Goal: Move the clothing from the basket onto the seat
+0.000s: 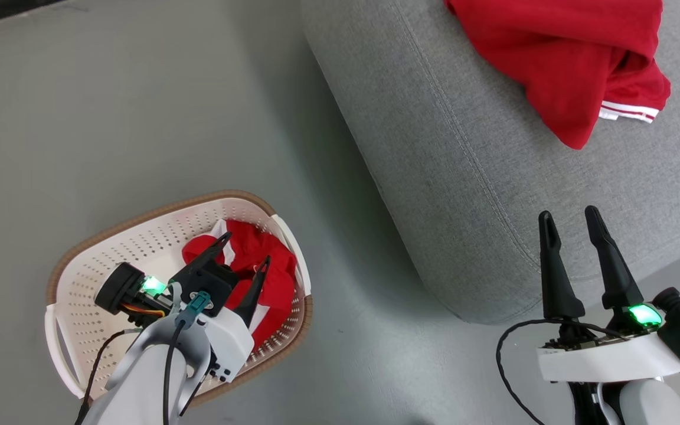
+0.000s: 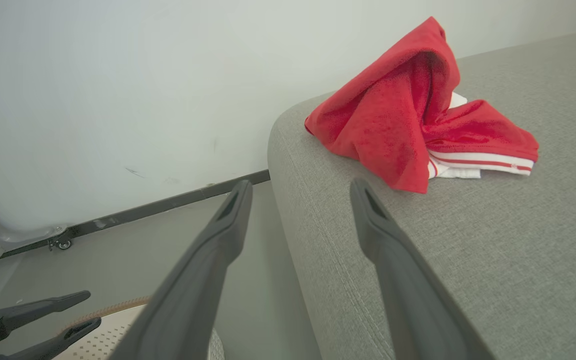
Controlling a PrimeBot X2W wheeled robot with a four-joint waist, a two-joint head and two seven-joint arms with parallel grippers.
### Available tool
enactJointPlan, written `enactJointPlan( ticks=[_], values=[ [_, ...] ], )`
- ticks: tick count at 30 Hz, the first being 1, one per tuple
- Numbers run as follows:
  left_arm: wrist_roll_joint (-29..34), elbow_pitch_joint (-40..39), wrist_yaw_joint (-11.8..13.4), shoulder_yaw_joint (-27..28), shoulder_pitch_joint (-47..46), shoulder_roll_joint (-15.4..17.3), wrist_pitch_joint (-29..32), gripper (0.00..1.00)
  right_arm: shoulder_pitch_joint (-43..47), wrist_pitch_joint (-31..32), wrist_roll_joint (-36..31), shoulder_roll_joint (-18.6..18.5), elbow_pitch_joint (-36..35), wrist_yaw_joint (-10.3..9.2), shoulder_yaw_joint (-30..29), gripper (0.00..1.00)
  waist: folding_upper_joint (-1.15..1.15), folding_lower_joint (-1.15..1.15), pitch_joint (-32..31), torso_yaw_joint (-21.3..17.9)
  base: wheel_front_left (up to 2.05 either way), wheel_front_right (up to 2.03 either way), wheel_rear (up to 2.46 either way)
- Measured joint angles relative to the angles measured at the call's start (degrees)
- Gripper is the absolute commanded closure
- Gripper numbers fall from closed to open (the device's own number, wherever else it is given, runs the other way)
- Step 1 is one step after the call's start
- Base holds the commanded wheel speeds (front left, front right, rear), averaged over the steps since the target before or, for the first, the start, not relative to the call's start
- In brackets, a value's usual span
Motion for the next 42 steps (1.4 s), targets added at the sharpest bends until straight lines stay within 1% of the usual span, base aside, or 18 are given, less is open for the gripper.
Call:
enactJointPlan(
  ticks=[11,21,29,33,42],
  values=[
    [0.2,3.9,-0.2,-0.4,-2.6,0.5,1.2,0.0,-2.2,-0.8,1.0,0.0,1.9,0.0,1.6,0.0,0.0,0.0,4.2,-2.4,0.0,0.0,0.0],
    [0.7,6.5,-0.8,-1.2,-3.7,1.7,1.8,0.0,-5.3,-1.3,2.4,0.0,3.7,0.0,3.3,0.0,0.0,0.0,7.0,-4.4,0.0,0.0,0.0],
    [1.1,7.8,-1.0,-1.7,-5.1,1.7,2.1,0.0,-5.9,-1.5,3.6,0.0,4.4,0.0,4.6,0.0,0.0,0.0,8.6,-5.7,0.0,0.0,0.0],
    [1.1,8.4,-1.1,-1.9,-5.8,1.7,2.1,0.0,-7.6,-1.5,4.1,0.0,5.3,0.0,5.0,0.0,0.0,0.0,9.4,-6.3,0.0,0.0,0.0],
    [1.6,11.1,-1.2,-3.1,-6.5,2.0,4.1,0.0,-8.7,-1.5,5.0,0.0,5.5,0.0,6.2,0.0,0.0,0.0,10.7,-7.5,0.0,0.0,0.0]
  ],
)
